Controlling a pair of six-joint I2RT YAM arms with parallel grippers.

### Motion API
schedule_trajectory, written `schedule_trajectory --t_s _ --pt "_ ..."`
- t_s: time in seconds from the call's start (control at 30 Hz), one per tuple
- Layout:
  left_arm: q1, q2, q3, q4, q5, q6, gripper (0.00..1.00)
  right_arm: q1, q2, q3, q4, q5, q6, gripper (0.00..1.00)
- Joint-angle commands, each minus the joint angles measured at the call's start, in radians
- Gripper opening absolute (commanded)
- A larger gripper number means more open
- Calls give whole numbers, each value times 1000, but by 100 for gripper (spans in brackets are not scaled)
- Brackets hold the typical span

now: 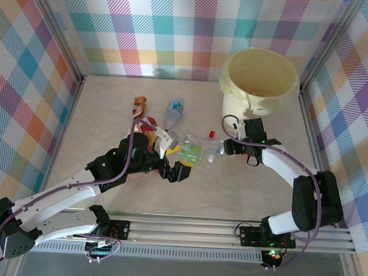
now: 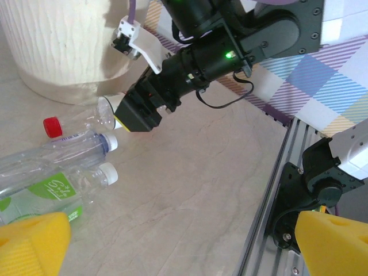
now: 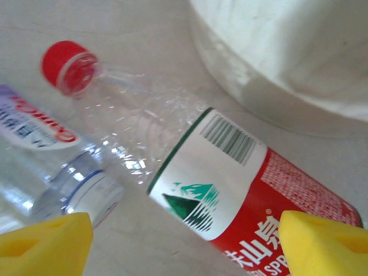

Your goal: Put the plastic bottles in the bin

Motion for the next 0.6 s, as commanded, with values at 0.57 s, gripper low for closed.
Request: schedule_trajectory --t_s 0.57 --pt "-7 -2 -5 33 6 -10 100 7 145 120 -108 123 -36 89"
